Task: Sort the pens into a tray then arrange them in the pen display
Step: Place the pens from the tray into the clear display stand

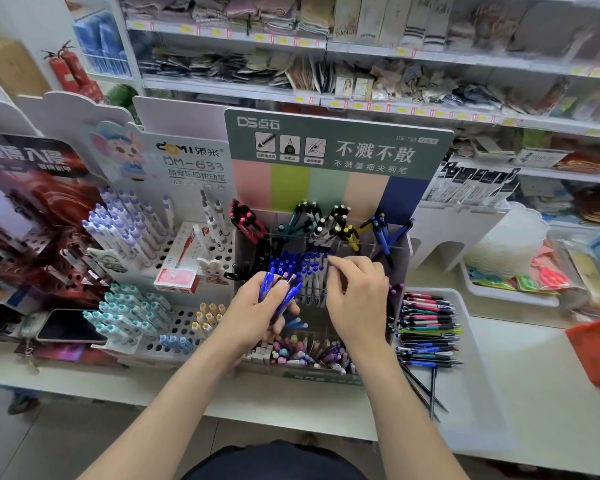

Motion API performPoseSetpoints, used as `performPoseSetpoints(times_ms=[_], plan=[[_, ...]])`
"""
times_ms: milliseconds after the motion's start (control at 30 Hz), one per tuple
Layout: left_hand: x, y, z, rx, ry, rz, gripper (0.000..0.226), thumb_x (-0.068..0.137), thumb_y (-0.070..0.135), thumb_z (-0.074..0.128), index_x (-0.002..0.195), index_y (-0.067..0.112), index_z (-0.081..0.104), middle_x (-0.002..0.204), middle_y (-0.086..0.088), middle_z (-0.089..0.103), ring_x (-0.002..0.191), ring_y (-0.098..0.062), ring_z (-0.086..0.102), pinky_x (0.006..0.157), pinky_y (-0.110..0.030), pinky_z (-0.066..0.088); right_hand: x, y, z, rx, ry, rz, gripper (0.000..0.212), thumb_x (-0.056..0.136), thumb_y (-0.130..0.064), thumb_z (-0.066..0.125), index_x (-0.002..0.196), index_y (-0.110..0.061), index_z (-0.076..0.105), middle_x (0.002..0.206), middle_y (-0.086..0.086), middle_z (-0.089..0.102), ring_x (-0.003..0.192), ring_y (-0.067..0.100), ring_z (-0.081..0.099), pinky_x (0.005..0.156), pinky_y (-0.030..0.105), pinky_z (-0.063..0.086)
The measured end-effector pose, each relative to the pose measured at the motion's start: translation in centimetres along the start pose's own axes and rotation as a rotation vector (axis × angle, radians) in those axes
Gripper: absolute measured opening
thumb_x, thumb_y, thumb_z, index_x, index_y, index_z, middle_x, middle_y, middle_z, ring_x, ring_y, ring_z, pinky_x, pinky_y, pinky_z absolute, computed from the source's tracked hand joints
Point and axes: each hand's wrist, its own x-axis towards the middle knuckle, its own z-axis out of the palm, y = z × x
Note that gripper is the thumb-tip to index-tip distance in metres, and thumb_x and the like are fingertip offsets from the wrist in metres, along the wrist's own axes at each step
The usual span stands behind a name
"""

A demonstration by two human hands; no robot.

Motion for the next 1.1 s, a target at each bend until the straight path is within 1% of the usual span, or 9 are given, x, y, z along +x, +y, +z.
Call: performPoseSetpoints(times_ms=[100, 233, 367, 500, 633, 700, 800, 867, 1100], plan=[[0.0, 0.0, 0.1, 0.007, 0.012, 0.014, 0.024, 0.112, 0.036, 0.052, 0.110, 0.013, 0.058, 0.083, -0.003, 0.076, 0.058, -0.020, 0.055, 0.048, -0.029, 0.042, -1.5, -3.1, -0.9, 0.382, -0.136, 0.123, 0.011, 0.098, -0.029, 0.075, 0.104, -0.022, 0.080, 0.090, -0.013, 0.075, 0.082, 0.010, 0.066, 0.077, 0.030, 0.054], [0.3, -0.4, -0.1, 0.062, 0.013, 0.021, 0.028, 0.111, 0.037, 0.053, 0.107, 0.009, 0.059, 0.072, -0.006, 0.063, 0.054, -0.023, 0.057, 0.048, -0.033, 0.042, -2.7, -4.4, -0.7, 0.592, -0.343, 0.400, 0.012, 0.094, -0.038, 0.080, 0.094, -0.027, 0.081, 0.084, -0.011, 0.078, 0.079, 0.010, 0.074, 0.077, 0.037, 0.062], [0.3, -1.2, -0.6, 0.085, 0.046, 0.043, 0.027, 0.112, 0.037, 0.050, 0.106, 0.013, 0.058, 0.087, -0.010, 0.078, 0.061, -0.032, 0.067, 0.048, -0.034, 0.048, -2.3, -5.3, -0.5, 0.767, -0.113, 0.440, 0.010, 0.107, -0.019, 0.063, 0.108, -0.023, 0.072, 0.090, -0.003, 0.075, 0.081, 0.016, 0.071, 0.077, 0.035, 0.058], [0.3, -1.9, -1.8, 0.137, 0.193, 0.050, 0.022, 0.114, 0.033, 0.046, 0.106, 0.016, 0.058, 0.092, -0.003, 0.079, 0.056, -0.022, 0.062, 0.052, -0.031, 0.046, -1.1, -5.5, -0.6, 0.575, 0.180, 0.221, 0.021, 0.113, -0.015, 0.049, 0.126, -0.014, 0.065, 0.103, 0.000, 0.073, 0.085, 0.019, 0.069, 0.079, 0.031, 0.055], [0.2, -1.9, -2.5, 0.105, 0.231, 0.035, 0.020, 0.112, 0.039, 0.047, 0.116, 0.024, 0.060, 0.111, 0.011, 0.079, 0.054, -0.019, 0.057, 0.048, -0.027, 0.044, -0.4, -3.7, 0.8, 0.332, -0.103, -0.127, 0.024, 0.109, -0.010, 0.059, 0.131, -0.005, 0.067, 0.115, 0.002, 0.073, 0.100, 0.012, 0.068, 0.091, 0.031, 0.058], [0.3, -2.0, -2.7, 0.091, 0.215, 0.018, 0.022, 0.111, 0.045, 0.047, 0.118, 0.028, 0.061, 0.114, 0.002, 0.079, 0.055, -0.020, 0.059, 0.051, -0.027, 0.045, -0.5, -3.4, 1.4, 0.298, -0.127, -0.173, 0.026, 0.106, -0.008, 0.063, 0.131, -0.002, 0.068, 0.113, 0.004, 0.074, 0.101, 0.011, 0.068, 0.093, 0.031, 0.058], [0.5, -2.0, -2.7, 0.119, 0.204, 0.008, 0.030, 0.110, 0.049, 0.047, 0.112, 0.021, 0.059, 0.087, -0.017, 0.074, 0.055, -0.020, 0.060, 0.056, -0.031, 0.046, -0.6, -3.7, 1.3, 0.280, 0.046, -0.173, 0.023, 0.102, -0.002, 0.066, 0.124, 0.005, 0.069, 0.108, 0.011, 0.074, 0.098, 0.013, 0.067, 0.096, 0.014, 0.051], [0.6, -1.8, -2.6, 0.113, 0.210, 0.007, 0.030, 0.111, 0.047, 0.047, 0.105, 0.018, 0.056, 0.061, -0.004, 0.061, 0.055, -0.018, 0.059, 0.058, -0.033, 0.046, -0.2, -3.9, 0.7, 0.290, 0.128, -0.167, 0.020, 0.102, -0.001, 0.064, 0.121, 0.005, 0.069, 0.106, 0.011, 0.073, 0.091, 0.012, 0.065, 0.092, 0.011, 0.048], [0.9, -0.9, -2.5, 0.126, 0.209, 0.023, 0.029, 0.111, 0.046, 0.047, 0.102, 0.019, 0.056, 0.058, -0.001, 0.059, 0.052, -0.018, 0.059, 0.056, -0.030, 0.047, 0.1, -3.4, 2.1, 0.221, -0.063, -0.369, 0.021, 0.107, -0.009, 0.063, 0.126, -0.002, 0.069, 0.106, 0.007, 0.072, 0.095, 0.021, 0.067, 0.088, 0.037, 0.057]])
